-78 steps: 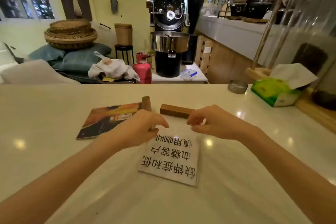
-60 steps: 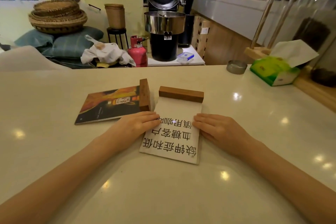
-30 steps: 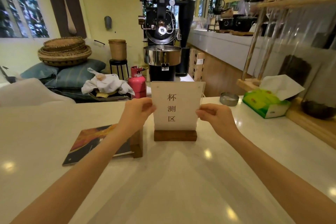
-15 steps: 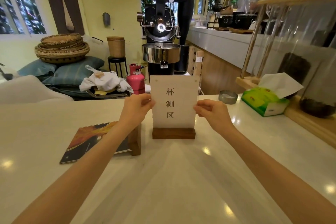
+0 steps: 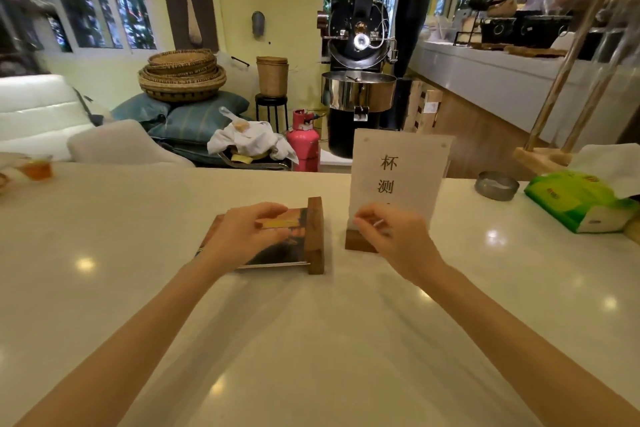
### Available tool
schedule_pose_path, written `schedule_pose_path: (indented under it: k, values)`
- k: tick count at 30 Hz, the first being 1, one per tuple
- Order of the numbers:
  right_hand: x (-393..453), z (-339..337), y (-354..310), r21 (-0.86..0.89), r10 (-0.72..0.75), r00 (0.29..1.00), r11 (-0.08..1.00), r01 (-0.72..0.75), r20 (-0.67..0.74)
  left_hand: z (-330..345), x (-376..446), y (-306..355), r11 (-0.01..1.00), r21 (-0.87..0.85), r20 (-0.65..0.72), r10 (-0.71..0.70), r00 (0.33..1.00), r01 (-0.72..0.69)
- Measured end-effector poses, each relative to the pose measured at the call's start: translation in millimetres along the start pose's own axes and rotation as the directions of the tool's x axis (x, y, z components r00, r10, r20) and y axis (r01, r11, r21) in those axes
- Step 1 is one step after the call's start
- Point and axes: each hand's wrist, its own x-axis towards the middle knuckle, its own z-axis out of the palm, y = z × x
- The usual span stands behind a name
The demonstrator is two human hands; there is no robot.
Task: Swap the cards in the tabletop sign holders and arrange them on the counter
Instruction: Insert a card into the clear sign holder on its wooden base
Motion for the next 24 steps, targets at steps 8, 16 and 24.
schedule_pose_path:
  k: [8, 16, 24]
  values:
    - [26.1, 60.1, -52.0, -0.120, -0.190, 0.910, 0.961, 0.249, 0.369, -31.5, -43.5, -50.8, 0.997, 0.080, -0.017, 0.004, 1.000, -0.003]
    - [21.9, 105.4, -63.8, -0.452, -0.020, 0.841, 0.836, 0.310, 0.540, -36.8, -52.0, -77.7, 0.994, 0.110, -0.027, -0.010, 1.000, 0.012]
    - [16.3, 112.4, -60.1, -0.557, -0.027, 0.731, 0.628, 0.543, 0.682, -30.3, -48.2, -89.6, 0.989, 0.146, -0.025, -0.005, 1.000, 0.009]
